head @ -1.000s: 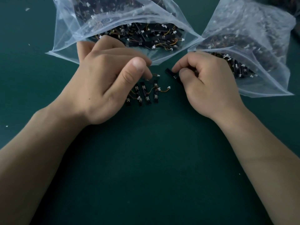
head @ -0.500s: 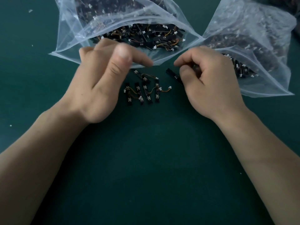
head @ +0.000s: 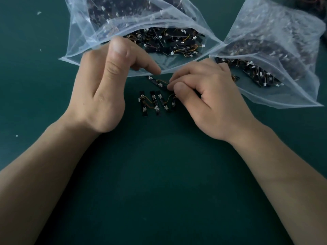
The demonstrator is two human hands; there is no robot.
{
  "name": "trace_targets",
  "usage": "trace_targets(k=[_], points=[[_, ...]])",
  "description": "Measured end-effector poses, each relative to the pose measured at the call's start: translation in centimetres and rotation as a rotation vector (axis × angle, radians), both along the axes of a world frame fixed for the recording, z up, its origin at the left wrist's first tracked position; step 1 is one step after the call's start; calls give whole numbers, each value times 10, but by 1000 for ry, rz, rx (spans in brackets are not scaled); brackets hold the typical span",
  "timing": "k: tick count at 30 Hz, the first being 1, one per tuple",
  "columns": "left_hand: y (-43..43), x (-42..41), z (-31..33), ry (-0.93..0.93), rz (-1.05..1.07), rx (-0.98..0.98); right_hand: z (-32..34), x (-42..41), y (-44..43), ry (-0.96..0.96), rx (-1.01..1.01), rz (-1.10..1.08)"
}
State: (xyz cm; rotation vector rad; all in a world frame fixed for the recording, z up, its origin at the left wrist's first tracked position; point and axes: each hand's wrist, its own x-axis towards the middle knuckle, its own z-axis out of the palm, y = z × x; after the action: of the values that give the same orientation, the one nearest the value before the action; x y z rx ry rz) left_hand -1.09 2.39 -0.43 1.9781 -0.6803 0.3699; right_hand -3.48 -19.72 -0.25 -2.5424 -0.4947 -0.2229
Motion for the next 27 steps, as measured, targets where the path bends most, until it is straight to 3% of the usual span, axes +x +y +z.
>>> trace_targets(k=[4,8,14,18,27], points=[[0,-1,2,23,31,9,0,0,-2,-3,67,10],[-1,-1,4,43,76,26,0,-1,-4,-99,192,26],[-4,-5,4,68,220,63,0,-7,1,-269,216,100],[3,-6,7,104,268,-43,1,-16,11,-332,141,195],[17,-4,5,132,334,70,5,-40,37,-187,-197,394]])
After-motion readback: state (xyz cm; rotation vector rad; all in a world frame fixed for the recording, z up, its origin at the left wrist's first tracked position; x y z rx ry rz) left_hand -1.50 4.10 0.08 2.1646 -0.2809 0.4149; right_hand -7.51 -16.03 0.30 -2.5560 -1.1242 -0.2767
